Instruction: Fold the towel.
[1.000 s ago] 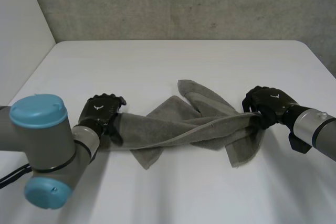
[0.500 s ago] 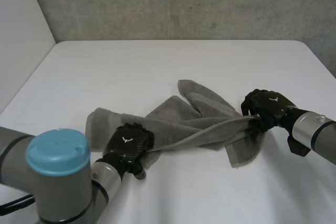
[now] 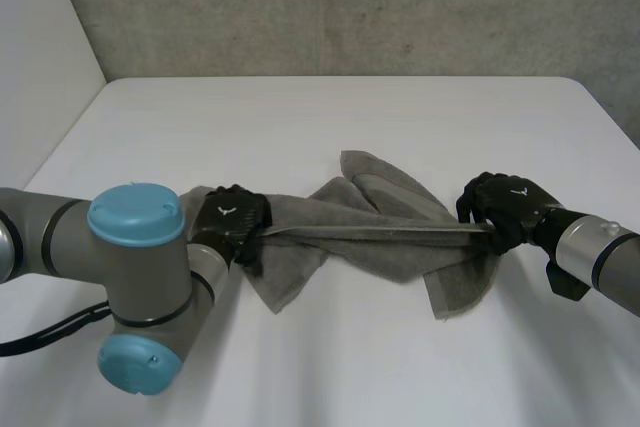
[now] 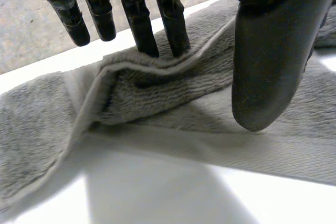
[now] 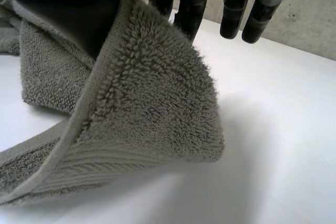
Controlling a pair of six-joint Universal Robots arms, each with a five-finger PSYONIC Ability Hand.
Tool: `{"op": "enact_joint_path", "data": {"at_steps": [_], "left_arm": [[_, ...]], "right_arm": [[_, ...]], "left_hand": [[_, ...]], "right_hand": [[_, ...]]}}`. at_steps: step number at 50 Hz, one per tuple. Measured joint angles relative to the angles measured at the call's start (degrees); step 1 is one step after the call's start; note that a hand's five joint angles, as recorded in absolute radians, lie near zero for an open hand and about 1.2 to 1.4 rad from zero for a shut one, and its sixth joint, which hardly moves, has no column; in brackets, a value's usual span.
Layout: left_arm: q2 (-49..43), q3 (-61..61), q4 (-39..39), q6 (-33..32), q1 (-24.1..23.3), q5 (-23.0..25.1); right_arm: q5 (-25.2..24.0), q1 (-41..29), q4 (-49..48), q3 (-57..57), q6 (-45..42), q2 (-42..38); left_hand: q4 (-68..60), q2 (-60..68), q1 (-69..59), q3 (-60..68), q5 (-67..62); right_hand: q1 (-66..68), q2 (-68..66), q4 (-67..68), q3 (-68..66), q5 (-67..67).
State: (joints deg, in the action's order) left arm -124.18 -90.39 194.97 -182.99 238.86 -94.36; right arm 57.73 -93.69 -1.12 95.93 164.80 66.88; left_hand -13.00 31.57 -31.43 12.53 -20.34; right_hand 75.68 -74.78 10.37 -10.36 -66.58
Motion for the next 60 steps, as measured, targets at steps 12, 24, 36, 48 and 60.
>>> {"op": "enact_joint_path", "data": {"at_steps": [12,24,36,48,60], "left_arm": [[-1.99,1.79,0.8,-3.54,4.46,-0.13],[-1.95,2.51,2.27,-6.1,7.1,0.24],[8.02,-1.69,1.47,-5.77,7.42,0.88],[11.31,-6.24,-0.21,-5.82,9.87,5.65],[2.1,-4.4,1.69,-5.88,10.9,6.4]], "right_arm": [[0.02,-0.09,-0.04,0.2,0.0,-0.07],[0.09,0.24,0.24,0.23,-0.36,0.18],[0.15,0.59,5.02,-0.25,-4.97,3.85],[-2.79,0.87,7.12,0.92,-6.23,5.35],[-3.28,0.05,6.65,0.88,-6.15,2.63]], "left_hand": [[0.0,0.68,-0.18,0.0,-2.02],[0.0,43.43,-41.6,0.0,-44.47],[0.0,43.44,-41.9,0.0,-44.94],[0.0,43.44,-41.9,0.0,-45.18],[0.0,43.42,-42.17,0.0,-45.18]], "right_hand": [[0.0,0.0,0.0,0.01,0.0],[0.0,-0.2,0.0,0.0,-0.01],[0.0,-0.2,0.0,0.0,-0.02],[0.0,-0.2,0.0,0.0,-0.27],[0.0,-0.2,0.0,0.0,-0.27]]}}
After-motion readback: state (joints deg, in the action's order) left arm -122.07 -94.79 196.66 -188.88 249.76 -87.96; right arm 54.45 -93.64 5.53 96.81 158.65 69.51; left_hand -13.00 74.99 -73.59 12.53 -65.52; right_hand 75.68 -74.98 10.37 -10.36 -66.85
